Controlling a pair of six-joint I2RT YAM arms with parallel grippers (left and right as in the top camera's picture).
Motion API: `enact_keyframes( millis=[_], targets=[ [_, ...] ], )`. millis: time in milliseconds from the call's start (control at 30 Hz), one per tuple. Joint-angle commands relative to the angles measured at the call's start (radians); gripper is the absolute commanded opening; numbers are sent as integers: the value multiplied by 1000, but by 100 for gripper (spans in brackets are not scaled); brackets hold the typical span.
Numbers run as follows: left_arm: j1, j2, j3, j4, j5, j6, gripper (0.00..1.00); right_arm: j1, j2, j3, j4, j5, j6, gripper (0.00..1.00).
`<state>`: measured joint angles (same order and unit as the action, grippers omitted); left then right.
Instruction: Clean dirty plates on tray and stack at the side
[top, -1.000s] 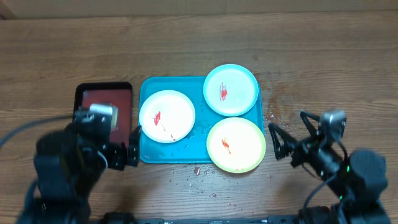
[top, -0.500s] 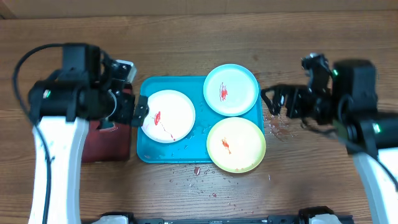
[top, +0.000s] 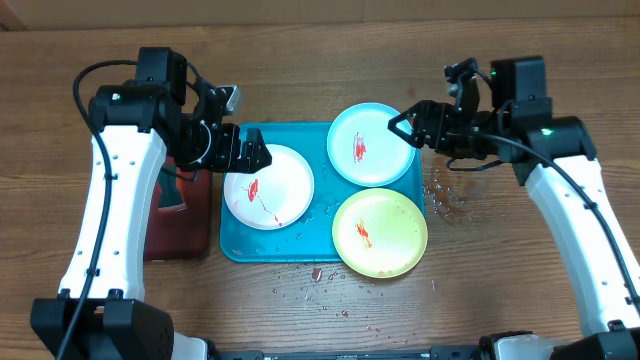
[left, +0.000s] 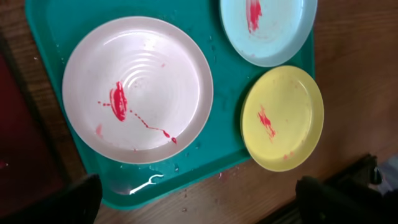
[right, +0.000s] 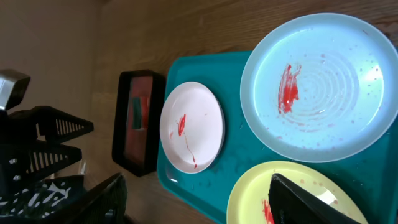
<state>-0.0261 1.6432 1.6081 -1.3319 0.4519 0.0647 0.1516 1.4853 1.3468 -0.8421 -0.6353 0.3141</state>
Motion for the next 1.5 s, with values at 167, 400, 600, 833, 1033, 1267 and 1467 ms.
enact_keyframes(
  millis=[167, 400, 600, 833, 1033, 1267, 1467],
  targets=[
    [21, -5, 273, -94, -477, -246, 100, 273, 14, 27, 80, 457, 215, 65],
    [21, -5, 312, -111, -592, -244, 100, 424, 145, 30, 152, 568, 264, 54],
    [22, -5, 312, -125, -595, -249, 100, 473, 282, 37, 160, 568, 313, 42],
    [78, -3, 311, -138, -623, -325, 100, 519, 407, 37, 222, 601, 344, 34],
    [137, 7, 300, -136, -624, -323, 100, 556, 484, 36, 260, 608, 323, 33],
    [169, 23, 246, -130, -624, -272, 100, 591, 545, 35, 288, 639, 306, 33],
    [171, 50, 222, -117, -628, -247, 100, 595, 589, 35, 340, 642, 280, 32]
  ],
)
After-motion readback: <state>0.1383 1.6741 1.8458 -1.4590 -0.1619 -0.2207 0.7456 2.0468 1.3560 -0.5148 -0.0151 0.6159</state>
